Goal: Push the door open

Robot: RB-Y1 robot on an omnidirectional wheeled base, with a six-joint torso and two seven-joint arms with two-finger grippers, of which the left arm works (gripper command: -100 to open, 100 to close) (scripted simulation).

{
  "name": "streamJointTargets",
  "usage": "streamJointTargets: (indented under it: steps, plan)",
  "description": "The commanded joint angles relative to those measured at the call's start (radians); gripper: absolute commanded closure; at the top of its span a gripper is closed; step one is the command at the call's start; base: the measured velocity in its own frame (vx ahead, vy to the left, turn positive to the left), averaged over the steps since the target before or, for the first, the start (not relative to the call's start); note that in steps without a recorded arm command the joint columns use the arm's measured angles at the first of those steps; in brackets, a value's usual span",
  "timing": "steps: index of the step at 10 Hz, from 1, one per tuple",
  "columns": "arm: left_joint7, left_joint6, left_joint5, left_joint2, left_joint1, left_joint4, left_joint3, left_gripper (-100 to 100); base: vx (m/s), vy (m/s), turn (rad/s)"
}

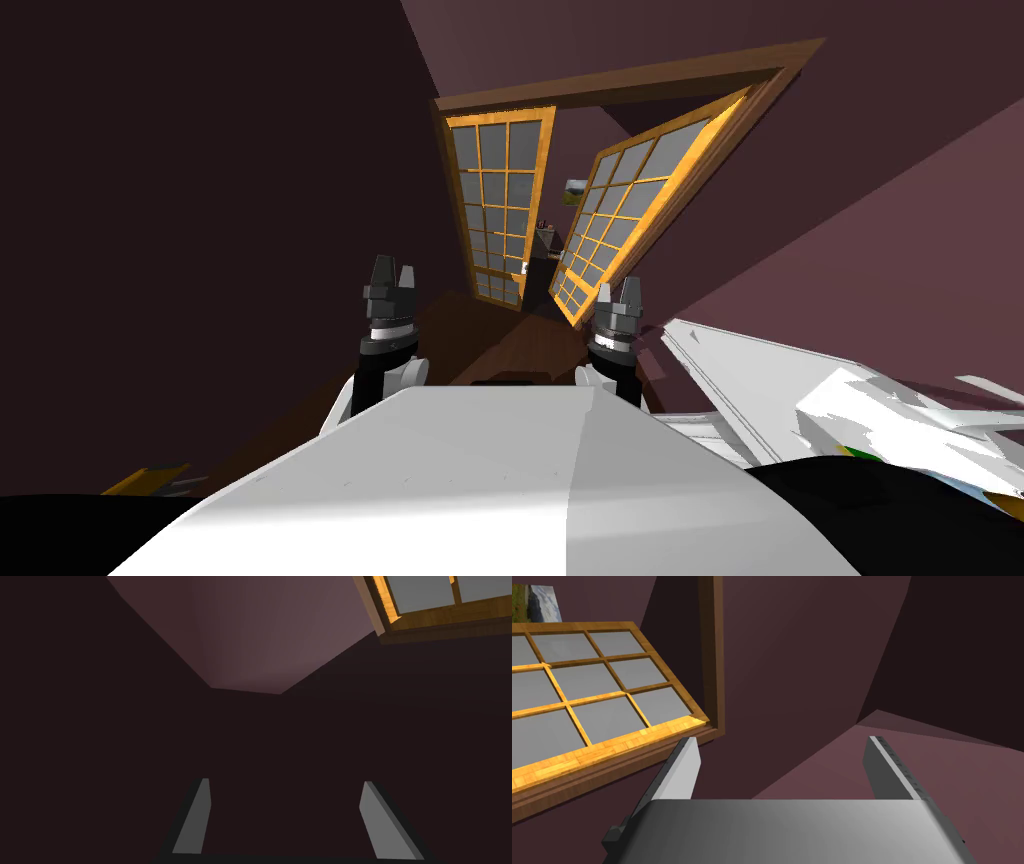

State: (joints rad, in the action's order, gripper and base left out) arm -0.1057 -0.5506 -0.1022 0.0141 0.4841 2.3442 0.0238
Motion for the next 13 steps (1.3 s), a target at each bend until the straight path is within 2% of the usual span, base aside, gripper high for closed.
streamJointTargets:
  steps: [1,4,8,13]
  plan:
    - [-0.011,-0.010,-0.014,0.006,0.000,-0.015,-0.003,-100,0.169,-0.116,0.085]
    - [-0.038,-0.037,-0.048,0.018,0.001,-0.053,-0.012,-100,0.200,0.010,0.108]
    - [-0.080,-0.078,-0.103,0.035,0.002,-0.113,-0.025,-100,0.182,-0.049,0.113]
    - [-0.150,-0.147,-0.193,0.056,0.004,-0.212,-0.046,-100,0.187,-0.064,0.154]
